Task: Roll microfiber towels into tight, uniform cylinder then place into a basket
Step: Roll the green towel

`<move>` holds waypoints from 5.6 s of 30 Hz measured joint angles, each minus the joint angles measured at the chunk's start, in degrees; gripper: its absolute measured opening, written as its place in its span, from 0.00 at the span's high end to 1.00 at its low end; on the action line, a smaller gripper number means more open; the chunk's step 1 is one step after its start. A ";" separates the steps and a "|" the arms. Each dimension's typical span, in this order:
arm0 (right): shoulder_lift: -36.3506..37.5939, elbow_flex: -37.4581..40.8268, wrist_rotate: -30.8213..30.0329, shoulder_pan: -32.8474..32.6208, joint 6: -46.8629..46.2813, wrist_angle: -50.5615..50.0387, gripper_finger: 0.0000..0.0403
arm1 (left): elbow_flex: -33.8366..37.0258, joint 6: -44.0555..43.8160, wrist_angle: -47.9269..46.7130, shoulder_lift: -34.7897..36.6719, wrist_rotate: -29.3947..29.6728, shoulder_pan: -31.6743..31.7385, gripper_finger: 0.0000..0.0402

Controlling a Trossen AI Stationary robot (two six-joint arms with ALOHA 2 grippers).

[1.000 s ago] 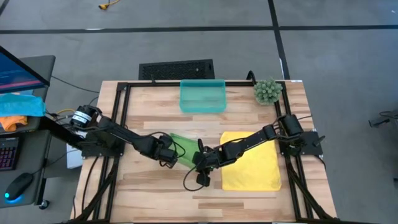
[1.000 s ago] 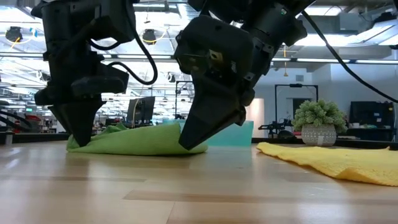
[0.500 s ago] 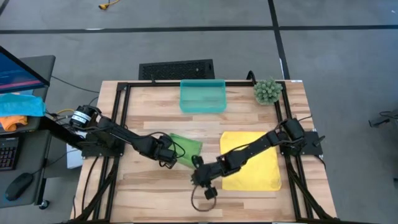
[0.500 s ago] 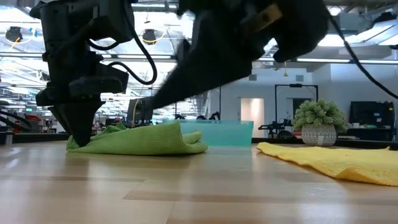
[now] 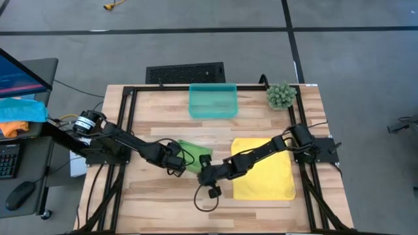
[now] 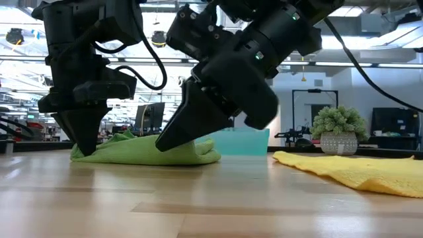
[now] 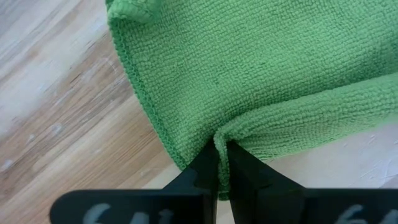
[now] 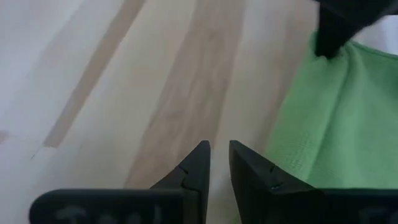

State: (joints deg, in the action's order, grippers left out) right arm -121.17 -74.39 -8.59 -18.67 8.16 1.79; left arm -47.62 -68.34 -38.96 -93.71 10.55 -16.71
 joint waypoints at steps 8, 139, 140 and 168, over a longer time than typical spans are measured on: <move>0.23 -0.02 -5.45 0.16 -1.78 -0.16 0.80 | 0.00 0.00 0.00 0.00 -0.02 -0.02 0.97; 0.87 -8.53 -15.65 -4.33 5.06 -21.32 0.49 | 9.16 37.73 14.01 3.82 8.46 -5.86 0.57; 0.19 -8.60 -16.47 -4.43 5.59 -20.70 0.50 | 9.16 37.73 14.01 3.82 8.44 -5.86 0.57; 0.09 -2.21 -9.95 4.56 -7.61 -17.50 0.57 | 8.98 37.73 14.06 4.09 8.33 -5.95 0.57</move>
State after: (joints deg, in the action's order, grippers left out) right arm -121.08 -76.60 -18.54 -14.10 0.54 -15.71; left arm -38.63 -30.61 -24.90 -89.62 18.87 -22.65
